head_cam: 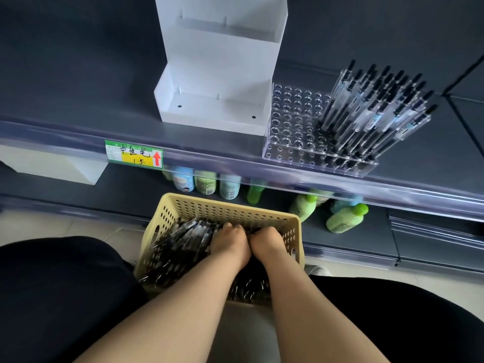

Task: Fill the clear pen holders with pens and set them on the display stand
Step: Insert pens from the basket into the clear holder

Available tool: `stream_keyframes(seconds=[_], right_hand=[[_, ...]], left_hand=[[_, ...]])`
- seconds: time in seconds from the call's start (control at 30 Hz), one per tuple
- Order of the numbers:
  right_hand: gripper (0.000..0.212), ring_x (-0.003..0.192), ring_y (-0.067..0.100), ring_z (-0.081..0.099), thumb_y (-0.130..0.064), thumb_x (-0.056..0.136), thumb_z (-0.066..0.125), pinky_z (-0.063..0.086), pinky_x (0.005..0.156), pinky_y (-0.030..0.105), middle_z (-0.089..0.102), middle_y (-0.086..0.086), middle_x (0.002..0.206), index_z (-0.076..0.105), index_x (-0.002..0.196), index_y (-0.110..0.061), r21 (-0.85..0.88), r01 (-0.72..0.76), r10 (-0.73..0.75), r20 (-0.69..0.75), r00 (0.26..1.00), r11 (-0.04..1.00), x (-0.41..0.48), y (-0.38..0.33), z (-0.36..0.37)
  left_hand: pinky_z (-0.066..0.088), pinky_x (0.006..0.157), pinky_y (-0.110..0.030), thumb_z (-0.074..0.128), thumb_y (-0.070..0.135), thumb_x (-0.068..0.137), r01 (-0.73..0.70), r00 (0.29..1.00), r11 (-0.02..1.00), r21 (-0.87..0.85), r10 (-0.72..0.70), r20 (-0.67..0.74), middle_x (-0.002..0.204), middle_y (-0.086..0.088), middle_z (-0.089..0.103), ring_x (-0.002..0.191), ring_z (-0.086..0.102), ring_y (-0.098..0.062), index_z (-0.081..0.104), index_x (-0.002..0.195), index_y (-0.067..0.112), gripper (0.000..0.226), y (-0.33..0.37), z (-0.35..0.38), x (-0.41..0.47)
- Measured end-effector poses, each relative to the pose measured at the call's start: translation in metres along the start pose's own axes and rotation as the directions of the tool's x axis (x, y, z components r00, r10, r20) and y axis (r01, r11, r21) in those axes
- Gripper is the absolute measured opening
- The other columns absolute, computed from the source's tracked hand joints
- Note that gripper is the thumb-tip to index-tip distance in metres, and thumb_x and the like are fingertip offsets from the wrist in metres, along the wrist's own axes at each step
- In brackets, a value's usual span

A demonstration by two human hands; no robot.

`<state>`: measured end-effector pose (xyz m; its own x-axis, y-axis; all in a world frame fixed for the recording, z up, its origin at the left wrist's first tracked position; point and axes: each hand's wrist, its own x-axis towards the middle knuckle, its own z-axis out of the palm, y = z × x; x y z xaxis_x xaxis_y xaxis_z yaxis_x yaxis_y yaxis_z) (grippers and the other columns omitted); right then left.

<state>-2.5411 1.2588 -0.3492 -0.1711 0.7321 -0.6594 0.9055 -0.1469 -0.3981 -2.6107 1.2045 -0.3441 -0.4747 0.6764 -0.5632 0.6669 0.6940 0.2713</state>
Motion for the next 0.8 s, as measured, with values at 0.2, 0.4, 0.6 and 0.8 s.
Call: stream_keyframes(seconds=[0.2,0.4,0.6,0.8], right_hand=[[0.033,0.111,0.029,0.057,-0.025,0.092,0.049,0.043,0.088,0.027,0.064,0.015,0.117,0.064,0.113,-0.005,0.001,0.065,-0.065,0.005,0.998,0.998,-0.008,-0.003,-0.008],[0.028,0.095,0.023,0.058,-0.029,0.093,0.051,0.041,0.084,0.024,0.066,0.008,0.105,0.064,0.112,-0.013,0.073,0.22,-0.217,-0.046,0.975,0.973,-0.031,-0.002,-0.023],[0.015,0.066,0.023,0.056,-0.025,0.094,0.048,0.046,0.063,0.027,0.057,0.002,0.067,0.06,0.088,-0.018,0.057,0.373,-0.356,-0.197,0.914,0.926,-0.064,-0.006,-0.046],[0.024,0.075,0.022,0.062,-0.025,0.095,0.046,0.053,0.067,0.034,0.066,0.002,0.096,0.056,0.115,-0.015,0.148,0.465,-0.403,-0.321,0.857,0.873,-0.098,-0.013,-0.065]], left_hand=[[0.044,0.096,-0.029,0.053,0.024,0.09,0.08,0.997,0.966,-0.244,-0.08,0.011,0.125,-0.006,0.06,0.117,0.055,-0.025,0.064,0.114,0.017,0.028,-0.002,-0.005,0.002],[0.043,0.081,-0.026,0.064,0.028,0.086,0.037,0.997,0.853,-0.52,-0.068,-0.04,0.113,-0.006,0.063,0.101,0.059,-0.024,0.058,0.109,0.014,0.027,-0.015,-0.018,-0.012],[0.044,0.085,-0.028,0.064,0.022,0.087,-0.11,0.98,0.763,-0.637,-0.025,-0.199,0.106,-0.004,0.065,0.095,0.058,-0.02,0.058,0.107,0.013,0.023,-0.023,-0.038,-0.04],[0.041,0.084,-0.026,0.06,0.024,0.09,-0.248,0.952,0.684,-0.686,0.043,-0.302,0.11,0.0,0.064,0.099,0.057,-0.015,0.057,0.117,0.014,0.029,-0.023,-0.054,-0.073]])
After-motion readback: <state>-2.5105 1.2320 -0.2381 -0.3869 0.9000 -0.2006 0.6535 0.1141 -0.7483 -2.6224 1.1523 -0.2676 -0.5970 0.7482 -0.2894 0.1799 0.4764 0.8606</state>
